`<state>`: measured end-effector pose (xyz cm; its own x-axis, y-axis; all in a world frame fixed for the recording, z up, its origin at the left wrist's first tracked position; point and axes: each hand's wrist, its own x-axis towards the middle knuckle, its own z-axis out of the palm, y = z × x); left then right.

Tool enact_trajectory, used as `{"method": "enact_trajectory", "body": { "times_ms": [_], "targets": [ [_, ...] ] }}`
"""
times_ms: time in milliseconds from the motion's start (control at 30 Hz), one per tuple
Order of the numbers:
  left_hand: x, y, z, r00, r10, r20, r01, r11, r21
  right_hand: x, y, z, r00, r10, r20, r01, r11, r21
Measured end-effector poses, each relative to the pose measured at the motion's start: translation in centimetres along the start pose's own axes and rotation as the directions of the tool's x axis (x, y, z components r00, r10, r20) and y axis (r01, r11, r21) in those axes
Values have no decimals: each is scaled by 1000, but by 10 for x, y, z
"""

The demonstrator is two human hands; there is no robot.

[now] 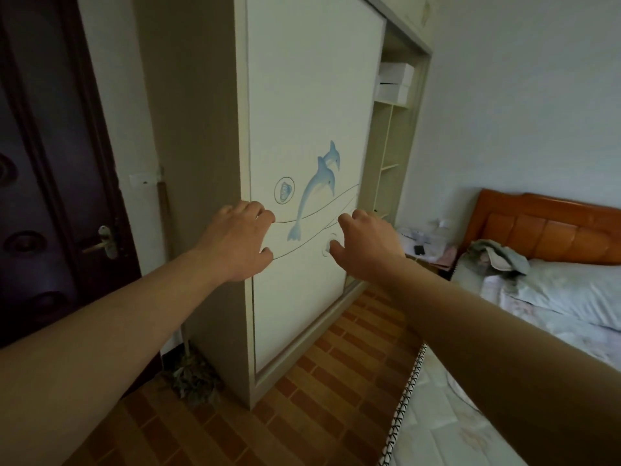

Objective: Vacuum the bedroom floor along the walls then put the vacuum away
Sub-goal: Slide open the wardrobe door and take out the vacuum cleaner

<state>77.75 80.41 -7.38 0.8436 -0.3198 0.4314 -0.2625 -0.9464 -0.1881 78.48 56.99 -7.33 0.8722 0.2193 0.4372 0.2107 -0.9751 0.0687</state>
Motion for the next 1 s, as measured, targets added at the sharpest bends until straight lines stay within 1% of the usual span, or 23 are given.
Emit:
{"method": "enact_trajectory", "body": {
  "times_ms": [133, 267, 333, 467, 733, 933, 1000],
  "targets": [
    [55, 5, 37, 998, 68, 9, -68, 998, 3, 35, 29, 30, 998, 58, -12, -58, 998, 20],
    [111, 5, 55, 992, 125, 4, -125, 992, 22, 76, 56, 47, 994, 114, -3, -114, 993, 25],
    [135, 3, 63, 990, 137, -28, -137, 991, 7, 97, 65, 54, 992, 129, -14, -128, 991, 23],
    [178, -2, 88, 986, 165, -21, -166, 986, -13, 129, 73, 78, 990, 138, -16, -137, 990, 18],
    [271, -16, 178, 963, 269, -25, -270, 960, -73, 199, 94, 148, 975, 221, 34, -221, 975, -8],
    [349, -41, 244, 949, 314, -31, -315, 938, -145, 268, 104, 193, 940, 331, 82, -324, 942, -91],
    [372, -42, 262, 941, 339, -18, -337, 928, -159, 286, 108, 209, 926, 362, 106, -355, 932, -79]
  ]
}}
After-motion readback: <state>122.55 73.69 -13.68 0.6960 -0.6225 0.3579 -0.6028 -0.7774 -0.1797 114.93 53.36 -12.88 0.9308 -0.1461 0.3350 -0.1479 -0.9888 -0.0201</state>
